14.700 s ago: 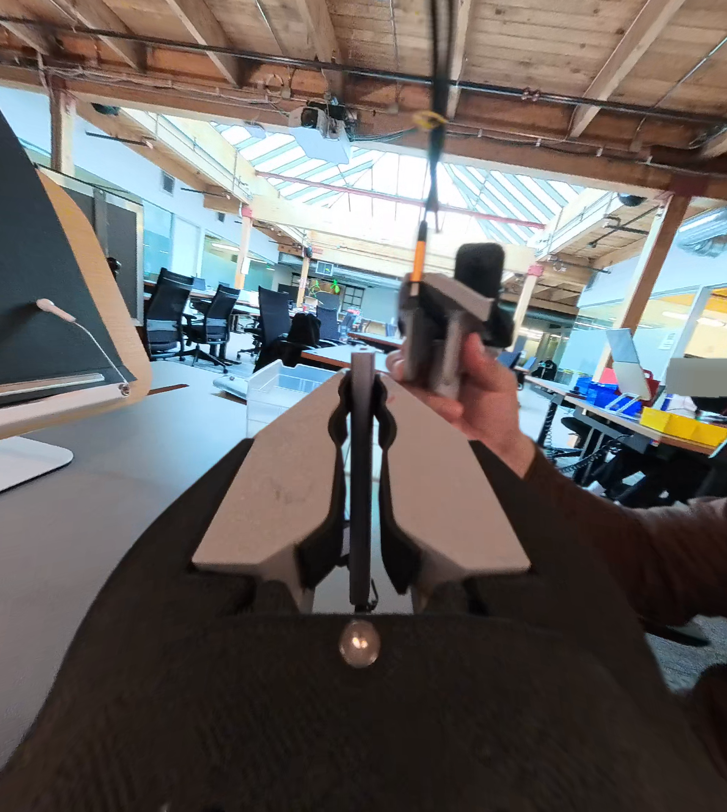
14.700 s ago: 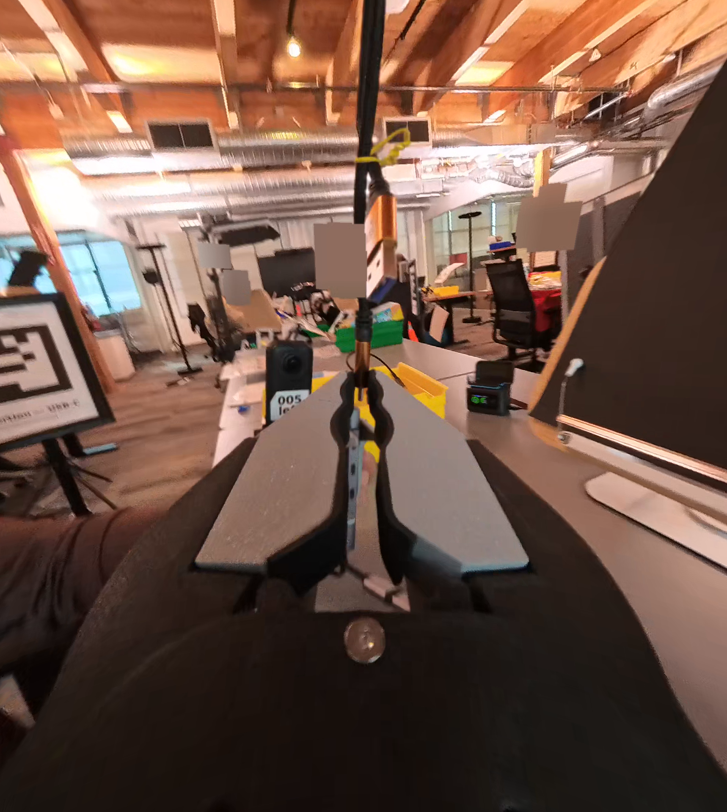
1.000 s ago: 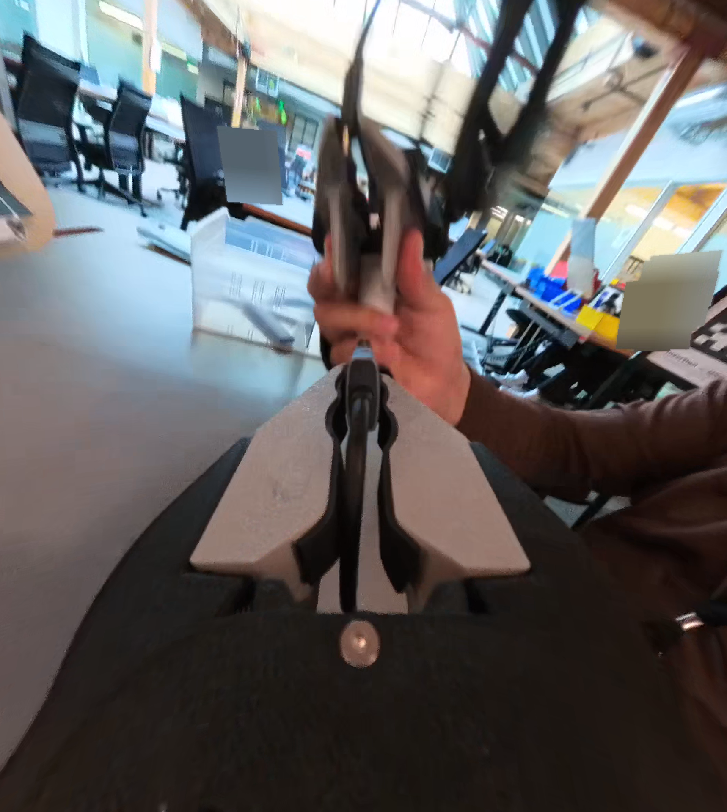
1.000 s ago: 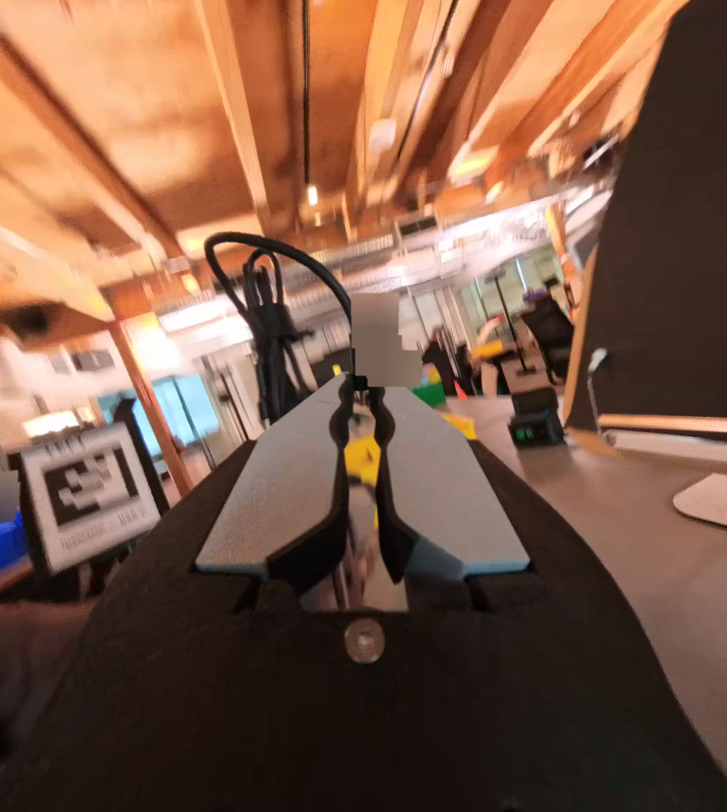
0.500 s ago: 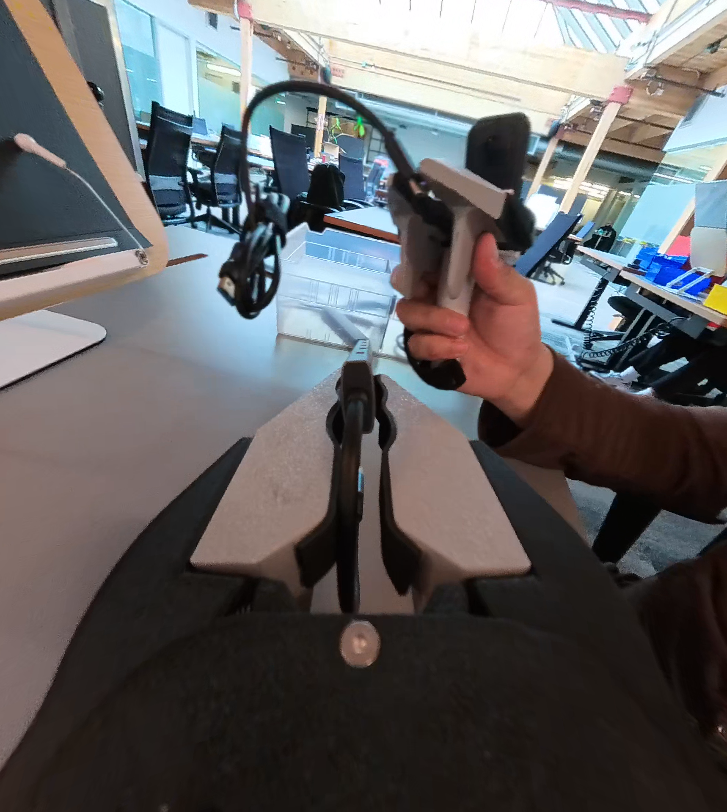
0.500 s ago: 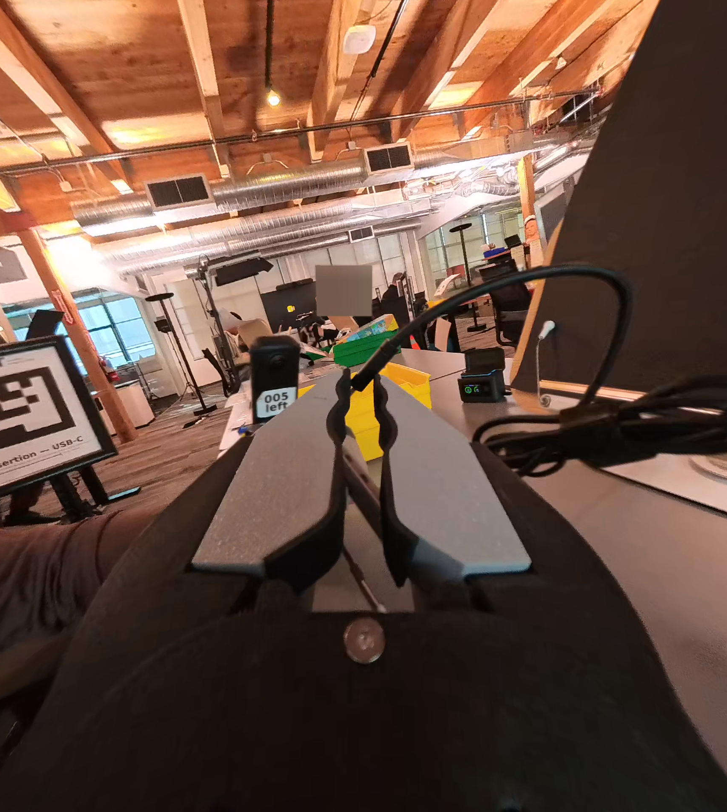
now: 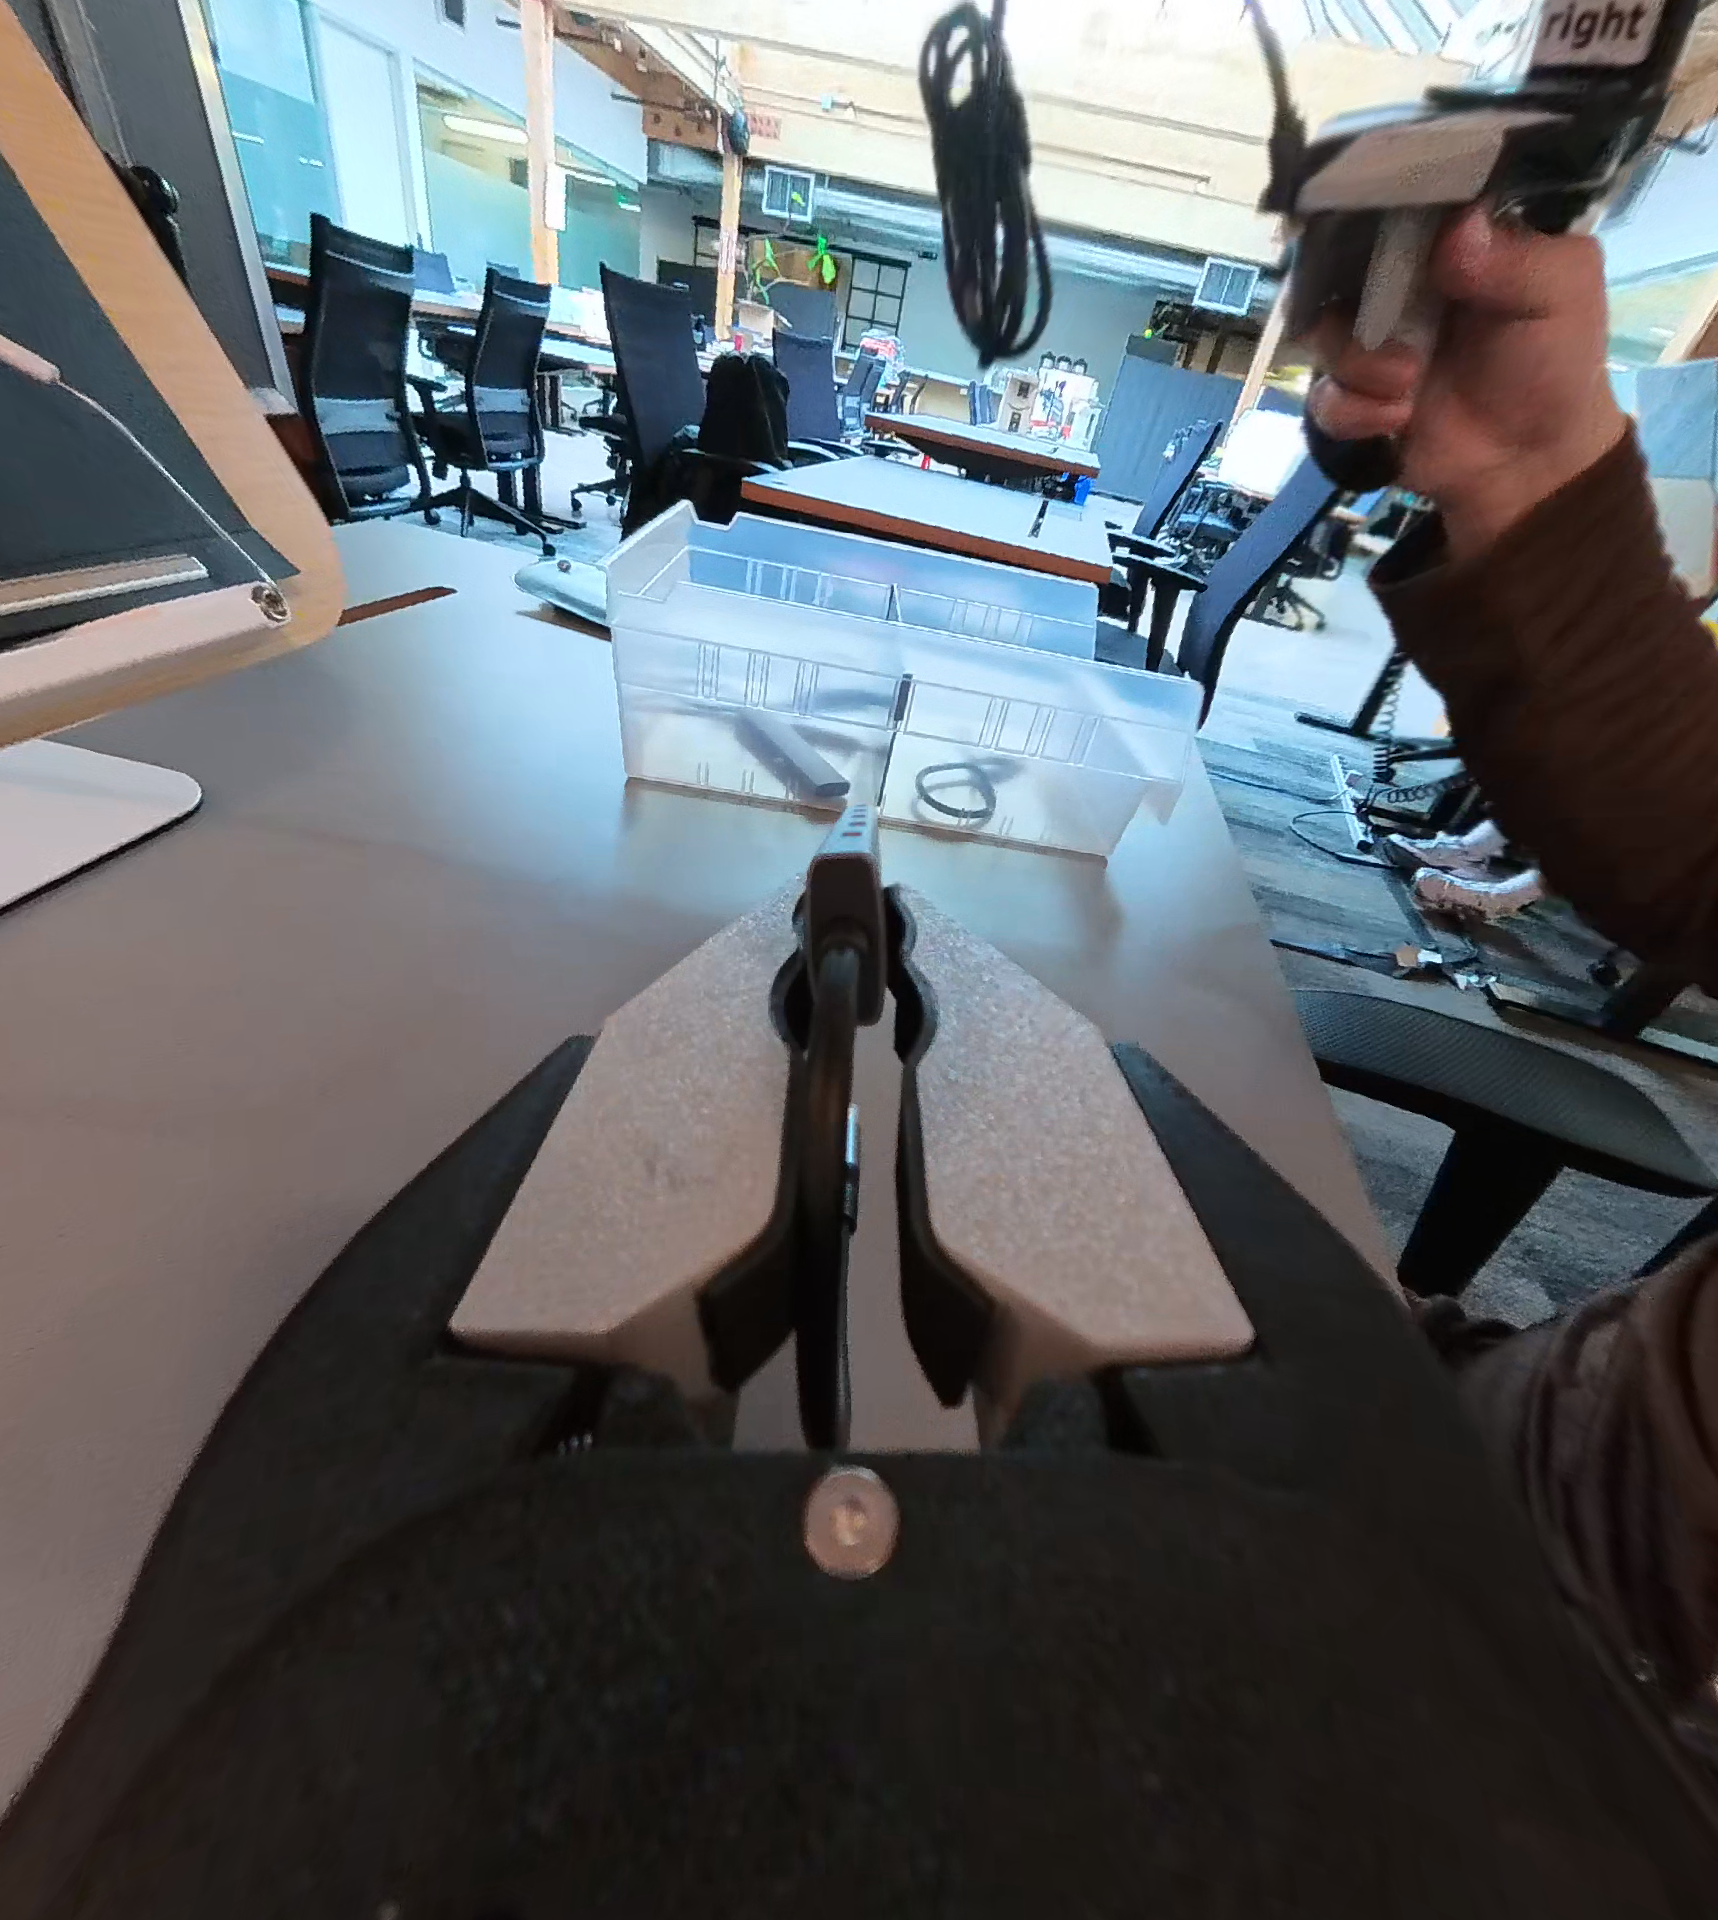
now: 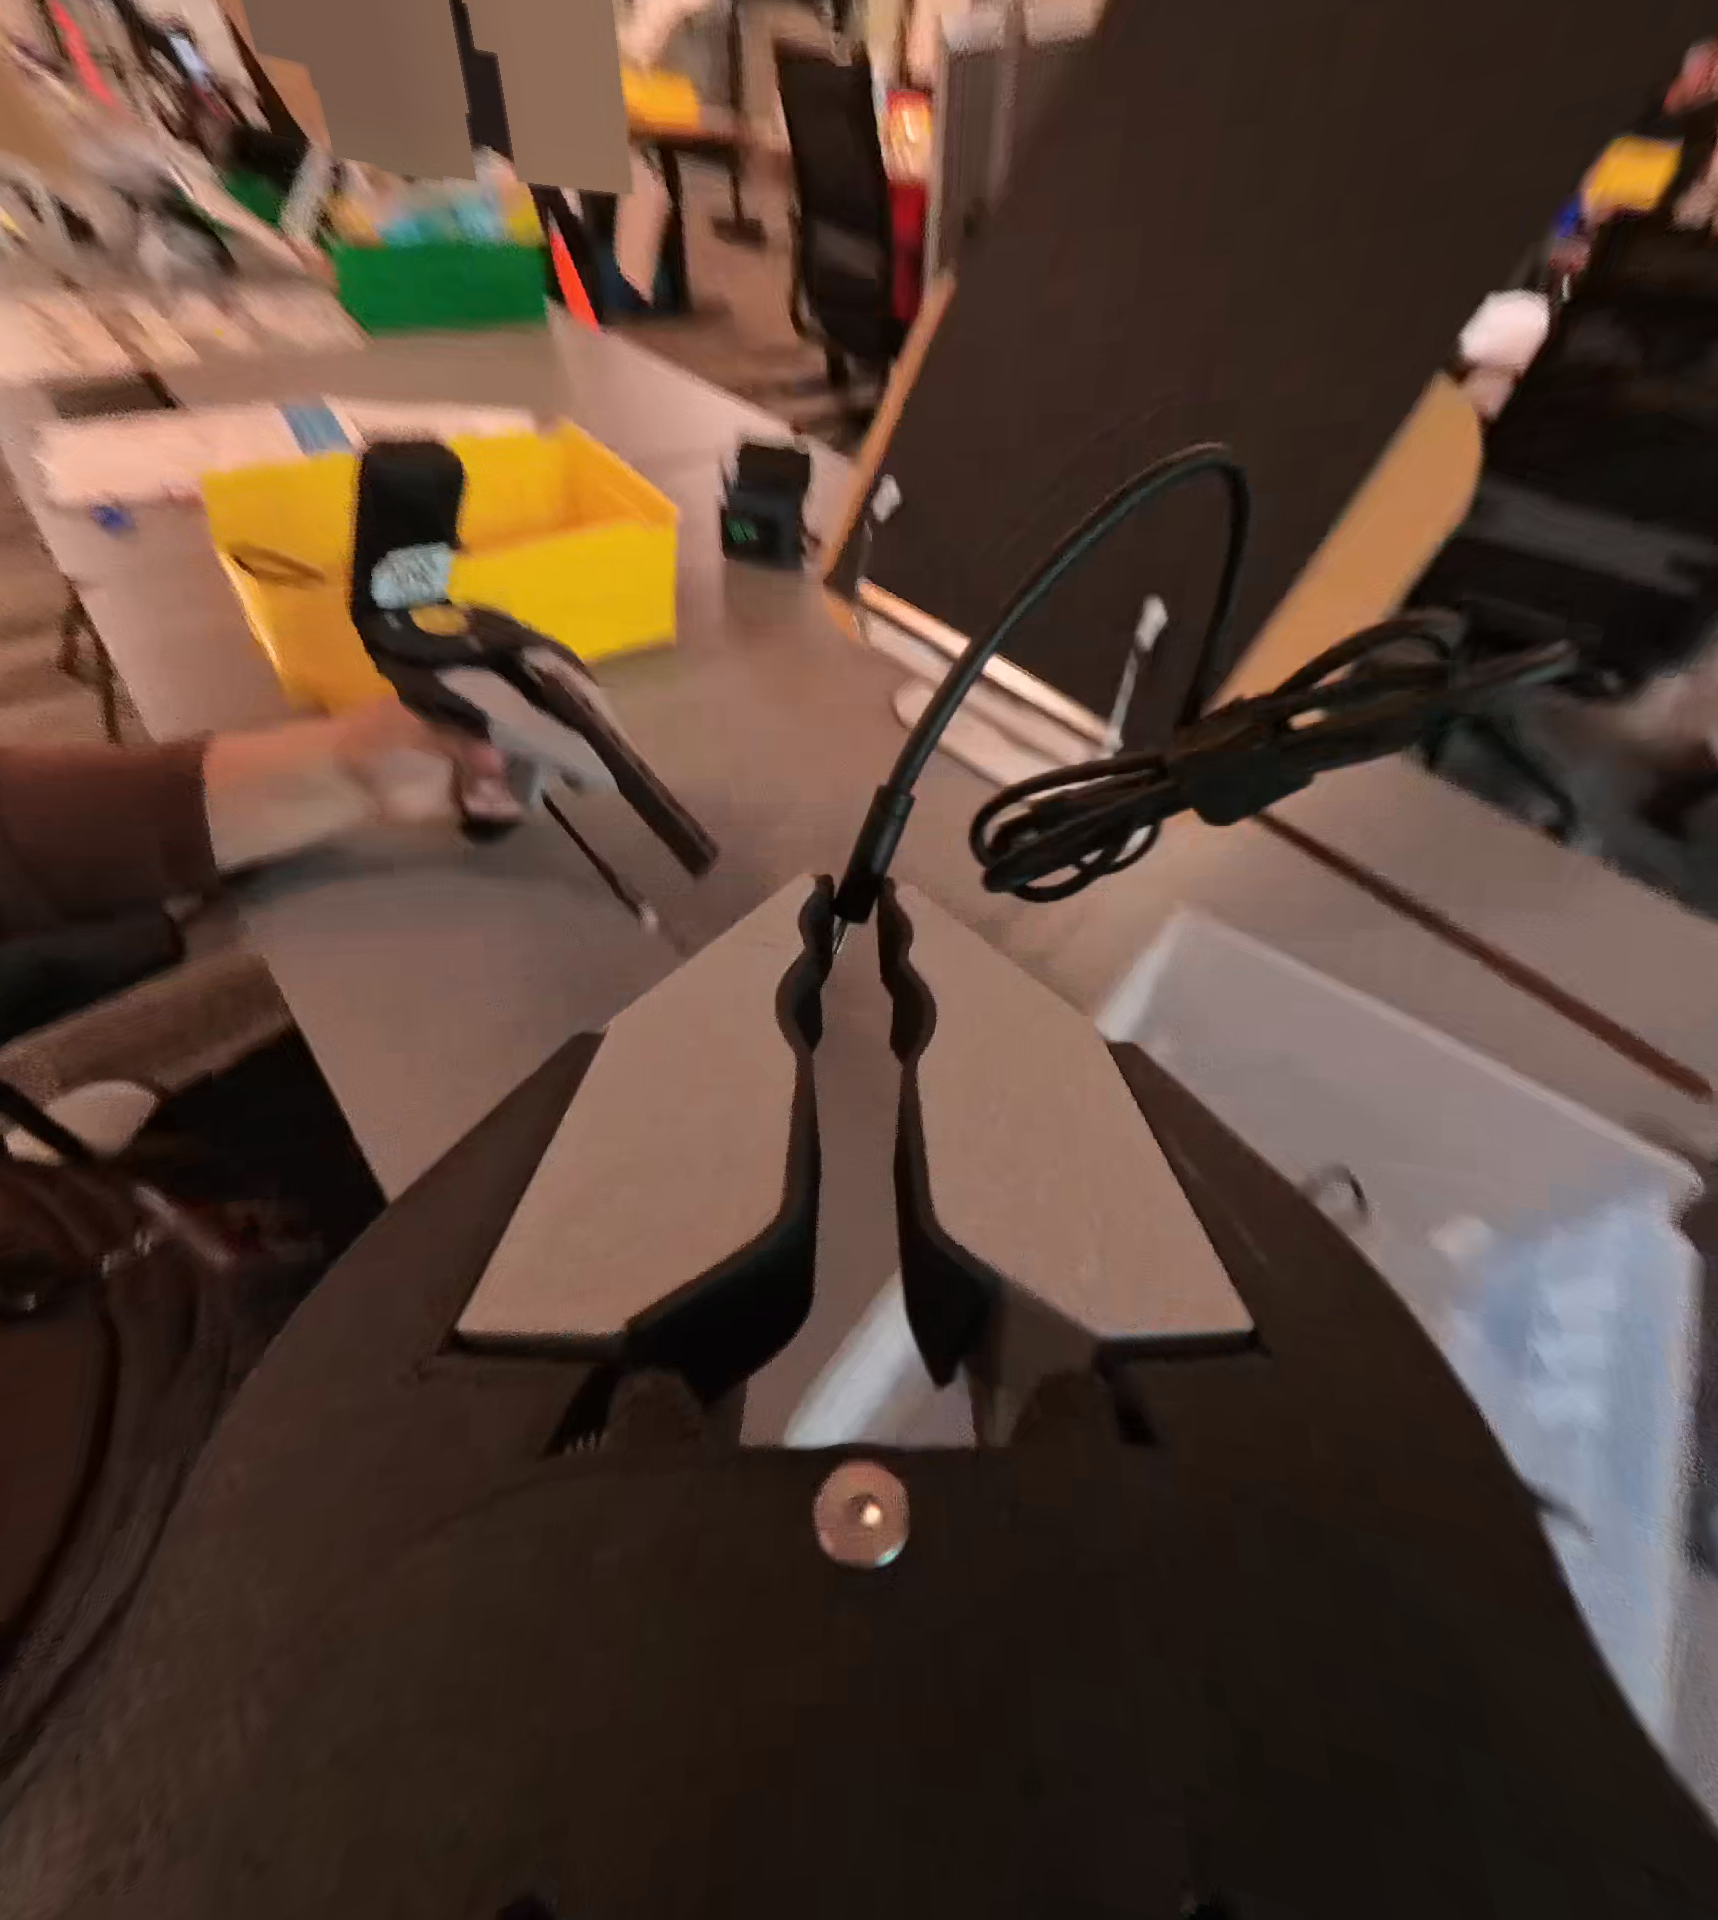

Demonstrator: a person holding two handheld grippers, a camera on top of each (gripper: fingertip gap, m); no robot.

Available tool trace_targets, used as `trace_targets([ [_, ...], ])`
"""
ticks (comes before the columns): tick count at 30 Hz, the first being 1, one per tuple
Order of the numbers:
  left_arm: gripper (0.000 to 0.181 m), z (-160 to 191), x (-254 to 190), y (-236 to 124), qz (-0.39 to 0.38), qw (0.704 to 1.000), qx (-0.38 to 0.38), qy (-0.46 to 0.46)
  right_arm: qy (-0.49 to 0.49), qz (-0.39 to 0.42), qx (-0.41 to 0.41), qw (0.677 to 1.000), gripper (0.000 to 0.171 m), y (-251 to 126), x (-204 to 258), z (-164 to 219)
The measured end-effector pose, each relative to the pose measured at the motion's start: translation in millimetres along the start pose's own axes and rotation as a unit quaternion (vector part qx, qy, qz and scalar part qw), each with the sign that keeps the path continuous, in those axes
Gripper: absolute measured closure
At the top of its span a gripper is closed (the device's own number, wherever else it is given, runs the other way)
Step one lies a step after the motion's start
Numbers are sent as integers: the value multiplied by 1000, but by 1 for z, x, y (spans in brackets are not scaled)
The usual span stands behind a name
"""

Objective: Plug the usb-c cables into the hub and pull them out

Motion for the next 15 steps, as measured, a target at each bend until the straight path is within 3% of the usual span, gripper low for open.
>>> trace_targets([
  [4,174,2,3,0,7,1000,-4,-16,-3,66,111,992,166,-48,-21,22],
  [8,173,0,6,-3,17,999,-22,-38,14,64,173,983,167,-75,-32,33],
  [15,173,2,6,-2,19,999,-17,-36,13,80,284,955,168,-8,-64,82],
])
Point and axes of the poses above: each gripper's, where its closed fingertips meet, y out along the fingers, z out of its underside, x = y × z across the jaws, the point moved 8 cm from there along -y, back along the fingers, and after that the axes turned 11 degrees about x, right-handed, at the moved point
